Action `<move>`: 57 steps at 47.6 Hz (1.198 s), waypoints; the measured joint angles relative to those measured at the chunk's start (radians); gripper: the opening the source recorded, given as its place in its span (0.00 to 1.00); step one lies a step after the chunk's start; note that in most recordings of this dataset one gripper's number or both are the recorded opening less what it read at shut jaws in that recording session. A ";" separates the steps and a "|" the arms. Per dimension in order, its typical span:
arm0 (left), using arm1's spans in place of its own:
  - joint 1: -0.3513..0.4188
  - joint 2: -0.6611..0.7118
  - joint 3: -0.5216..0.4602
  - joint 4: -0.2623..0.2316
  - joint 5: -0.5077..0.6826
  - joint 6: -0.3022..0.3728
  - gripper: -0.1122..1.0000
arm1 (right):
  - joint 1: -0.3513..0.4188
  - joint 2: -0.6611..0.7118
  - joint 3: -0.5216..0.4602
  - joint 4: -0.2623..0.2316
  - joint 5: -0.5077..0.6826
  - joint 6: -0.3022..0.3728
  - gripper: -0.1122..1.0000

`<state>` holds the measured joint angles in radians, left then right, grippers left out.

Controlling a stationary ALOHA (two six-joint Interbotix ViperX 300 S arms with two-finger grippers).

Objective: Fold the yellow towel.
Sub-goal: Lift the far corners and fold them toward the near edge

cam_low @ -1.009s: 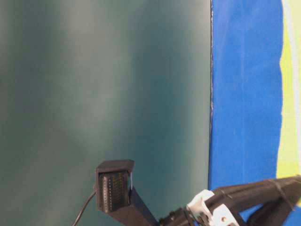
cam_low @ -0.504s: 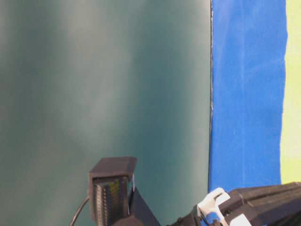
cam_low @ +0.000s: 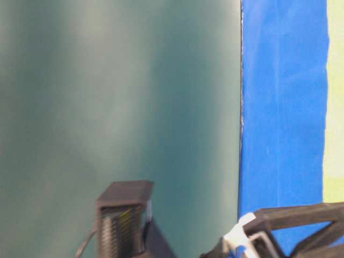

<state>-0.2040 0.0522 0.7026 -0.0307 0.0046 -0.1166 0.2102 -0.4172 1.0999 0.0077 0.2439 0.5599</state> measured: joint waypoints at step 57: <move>0.285 0.124 0.029 0.003 -0.060 0.114 0.55 | -0.305 0.219 0.018 -0.175 -0.118 -0.003 0.45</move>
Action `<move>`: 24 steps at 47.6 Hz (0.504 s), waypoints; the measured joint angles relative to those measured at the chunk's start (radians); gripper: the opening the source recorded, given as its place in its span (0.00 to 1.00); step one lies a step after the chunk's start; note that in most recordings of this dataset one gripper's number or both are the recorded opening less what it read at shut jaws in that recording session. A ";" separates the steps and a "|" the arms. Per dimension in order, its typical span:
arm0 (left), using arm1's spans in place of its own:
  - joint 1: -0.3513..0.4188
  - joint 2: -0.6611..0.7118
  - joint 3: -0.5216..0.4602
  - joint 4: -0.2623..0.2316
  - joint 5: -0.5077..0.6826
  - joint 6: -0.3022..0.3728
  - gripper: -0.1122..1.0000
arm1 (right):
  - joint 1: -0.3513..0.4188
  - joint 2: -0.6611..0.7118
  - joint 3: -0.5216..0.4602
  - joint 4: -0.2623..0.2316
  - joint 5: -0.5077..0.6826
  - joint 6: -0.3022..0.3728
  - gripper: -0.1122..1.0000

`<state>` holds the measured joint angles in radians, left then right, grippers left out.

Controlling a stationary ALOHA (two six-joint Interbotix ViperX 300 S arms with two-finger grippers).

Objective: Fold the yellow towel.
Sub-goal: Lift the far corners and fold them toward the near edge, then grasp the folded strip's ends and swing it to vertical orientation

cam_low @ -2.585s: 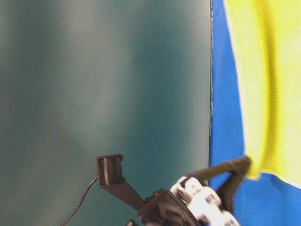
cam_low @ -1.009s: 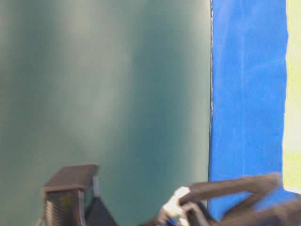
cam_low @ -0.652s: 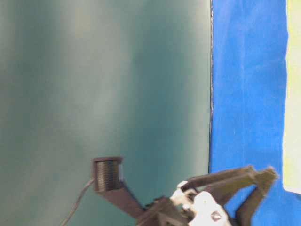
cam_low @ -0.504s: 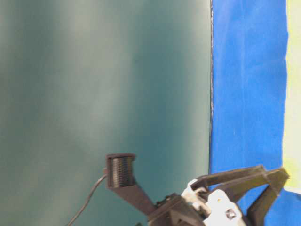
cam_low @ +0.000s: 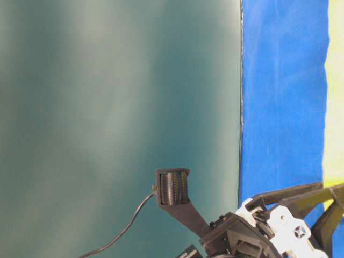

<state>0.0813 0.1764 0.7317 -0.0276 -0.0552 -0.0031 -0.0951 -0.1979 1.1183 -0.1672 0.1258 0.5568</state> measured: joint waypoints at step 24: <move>-0.008 -0.048 -0.021 -0.002 0.153 0.000 0.13 | -0.002 -0.058 -0.005 0.000 0.043 0.002 0.12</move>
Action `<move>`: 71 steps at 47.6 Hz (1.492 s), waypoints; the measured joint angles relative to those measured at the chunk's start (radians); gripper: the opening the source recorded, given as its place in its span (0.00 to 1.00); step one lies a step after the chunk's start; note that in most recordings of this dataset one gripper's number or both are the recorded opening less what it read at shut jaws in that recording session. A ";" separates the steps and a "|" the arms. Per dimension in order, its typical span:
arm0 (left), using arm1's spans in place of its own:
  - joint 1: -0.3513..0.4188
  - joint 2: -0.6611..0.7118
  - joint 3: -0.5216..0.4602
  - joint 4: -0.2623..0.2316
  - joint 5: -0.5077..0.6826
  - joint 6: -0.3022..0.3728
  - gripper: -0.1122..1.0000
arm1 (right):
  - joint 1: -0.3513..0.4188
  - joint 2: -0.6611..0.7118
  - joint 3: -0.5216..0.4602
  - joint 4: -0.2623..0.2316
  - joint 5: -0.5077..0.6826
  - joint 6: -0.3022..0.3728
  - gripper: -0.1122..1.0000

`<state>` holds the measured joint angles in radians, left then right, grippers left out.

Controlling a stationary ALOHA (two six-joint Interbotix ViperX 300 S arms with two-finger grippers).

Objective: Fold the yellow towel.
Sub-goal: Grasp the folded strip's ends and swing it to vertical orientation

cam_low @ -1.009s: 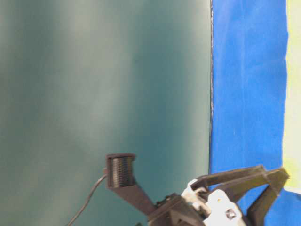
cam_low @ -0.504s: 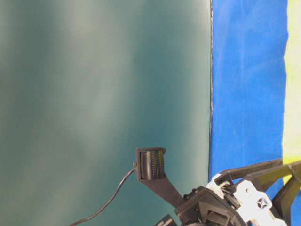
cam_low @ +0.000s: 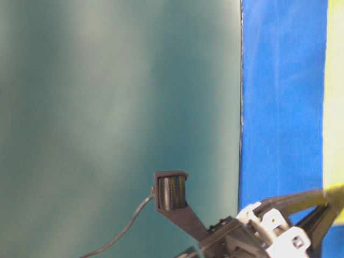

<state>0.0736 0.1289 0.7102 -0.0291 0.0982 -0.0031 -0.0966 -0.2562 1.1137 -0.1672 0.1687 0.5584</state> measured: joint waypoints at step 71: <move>-0.245 0.011 -0.348 0.002 -0.161 0.103 0.13 | -0.408 -0.123 -0.302 -0.202 -0.046 -0.015 0.12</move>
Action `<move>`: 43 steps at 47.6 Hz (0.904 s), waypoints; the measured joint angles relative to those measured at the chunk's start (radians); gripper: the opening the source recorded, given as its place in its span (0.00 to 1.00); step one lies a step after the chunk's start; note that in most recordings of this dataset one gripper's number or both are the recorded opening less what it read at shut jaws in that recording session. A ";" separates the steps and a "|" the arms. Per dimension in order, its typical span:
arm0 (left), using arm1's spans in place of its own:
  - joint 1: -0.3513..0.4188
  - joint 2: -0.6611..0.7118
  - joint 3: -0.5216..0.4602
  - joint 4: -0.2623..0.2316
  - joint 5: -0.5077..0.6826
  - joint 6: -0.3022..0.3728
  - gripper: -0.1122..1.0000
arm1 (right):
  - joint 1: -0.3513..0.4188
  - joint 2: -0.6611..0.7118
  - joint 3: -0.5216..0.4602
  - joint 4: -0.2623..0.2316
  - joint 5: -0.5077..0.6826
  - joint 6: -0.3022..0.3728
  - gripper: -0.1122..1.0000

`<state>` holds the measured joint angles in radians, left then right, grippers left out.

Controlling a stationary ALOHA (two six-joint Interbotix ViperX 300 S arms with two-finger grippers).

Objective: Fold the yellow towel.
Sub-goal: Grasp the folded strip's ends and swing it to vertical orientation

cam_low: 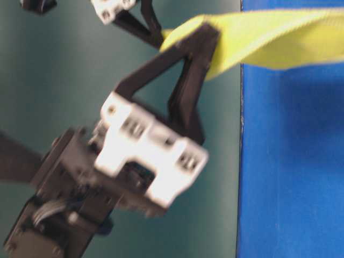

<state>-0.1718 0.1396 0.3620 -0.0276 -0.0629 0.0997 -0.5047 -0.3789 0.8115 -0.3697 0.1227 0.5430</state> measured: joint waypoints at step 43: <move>0.003 0.291 -0.350 0.000 0.018 0.040 0.13 | -0.029 -0.172 0.126 -0.009 0.118 0.009 0.12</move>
<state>-0.1687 0.4310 0.0123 -0.0276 -0.0445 0.1396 -0.5338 -0.5507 0.9373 -0.3789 0.2408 0.5522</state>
